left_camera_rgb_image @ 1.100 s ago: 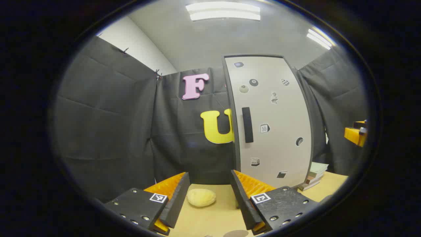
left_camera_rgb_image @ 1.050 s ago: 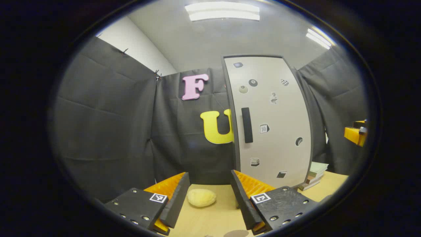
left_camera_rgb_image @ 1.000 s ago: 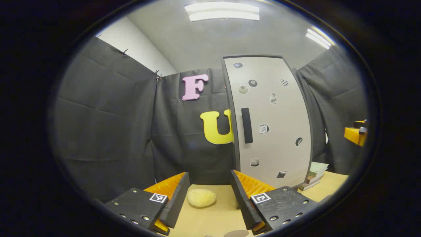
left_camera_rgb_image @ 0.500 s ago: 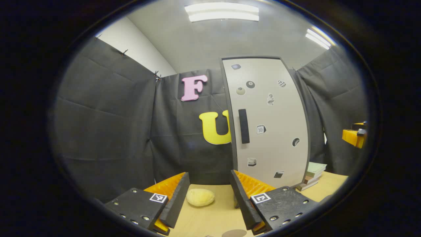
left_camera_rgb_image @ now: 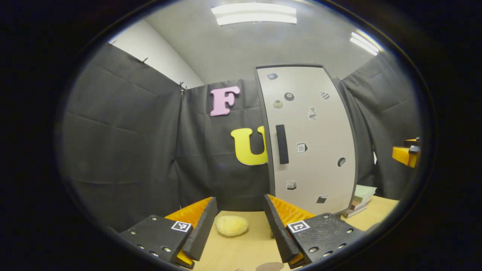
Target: Open the cabinet door with the right hand, grasp the bottle in the cabinet with the left hand and place it on the coaster, then close the cabinet door with the right hand.
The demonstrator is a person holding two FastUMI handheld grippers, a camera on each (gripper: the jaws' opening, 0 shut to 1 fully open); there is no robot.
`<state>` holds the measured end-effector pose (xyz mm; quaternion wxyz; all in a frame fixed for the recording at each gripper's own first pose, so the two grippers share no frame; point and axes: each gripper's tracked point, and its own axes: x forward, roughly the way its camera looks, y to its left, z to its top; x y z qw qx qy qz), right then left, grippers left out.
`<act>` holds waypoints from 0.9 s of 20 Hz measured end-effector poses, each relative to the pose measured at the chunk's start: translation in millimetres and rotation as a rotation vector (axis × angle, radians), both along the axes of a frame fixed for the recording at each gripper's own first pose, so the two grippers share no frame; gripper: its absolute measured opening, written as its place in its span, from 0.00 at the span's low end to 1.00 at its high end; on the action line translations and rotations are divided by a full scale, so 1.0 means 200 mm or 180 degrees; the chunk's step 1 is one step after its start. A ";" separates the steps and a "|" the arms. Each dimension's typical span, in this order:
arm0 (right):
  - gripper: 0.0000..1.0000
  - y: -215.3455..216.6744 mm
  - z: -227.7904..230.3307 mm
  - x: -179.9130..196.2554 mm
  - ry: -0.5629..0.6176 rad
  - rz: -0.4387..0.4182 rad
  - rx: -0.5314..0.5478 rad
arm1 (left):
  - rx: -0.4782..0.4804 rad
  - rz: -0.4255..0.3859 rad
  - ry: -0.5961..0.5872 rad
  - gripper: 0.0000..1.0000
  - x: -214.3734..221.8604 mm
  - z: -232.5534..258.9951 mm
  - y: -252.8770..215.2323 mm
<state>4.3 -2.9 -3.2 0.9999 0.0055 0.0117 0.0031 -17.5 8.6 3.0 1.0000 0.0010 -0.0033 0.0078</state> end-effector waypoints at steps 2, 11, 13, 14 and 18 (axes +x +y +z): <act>0.98 0.02 0.00 0.02 0.0021 0.0026 0.0010 | -0.0013 0.0019 0.0003 0.80 0.00 0.00 0.02; 0.98 0.20 0.05 0.17 0.0009 0.0253 0.0010 | 0.0060 0.0119 0.0016 0.80 -0.05 -0.01 0.13; 0.98 0.26 0.07 0.22 -0.0008 0.0298 -0.0001 | 0.0076 0.0169 0.0016 0.80 -0.07 -0.02 0.18; 0.98 0.29 0.08 0.24 -0.0010 0.0321 0.0001 | 0.0080 0.0201 0.0021 0.80 -0.08 -0.03 0.22; 0.98 0.42 0.14 0.33 -0.0037 0.0424 0.0017 | 0.0091 0.0328 0.0046 0.75 -0.10 -0.05 0.35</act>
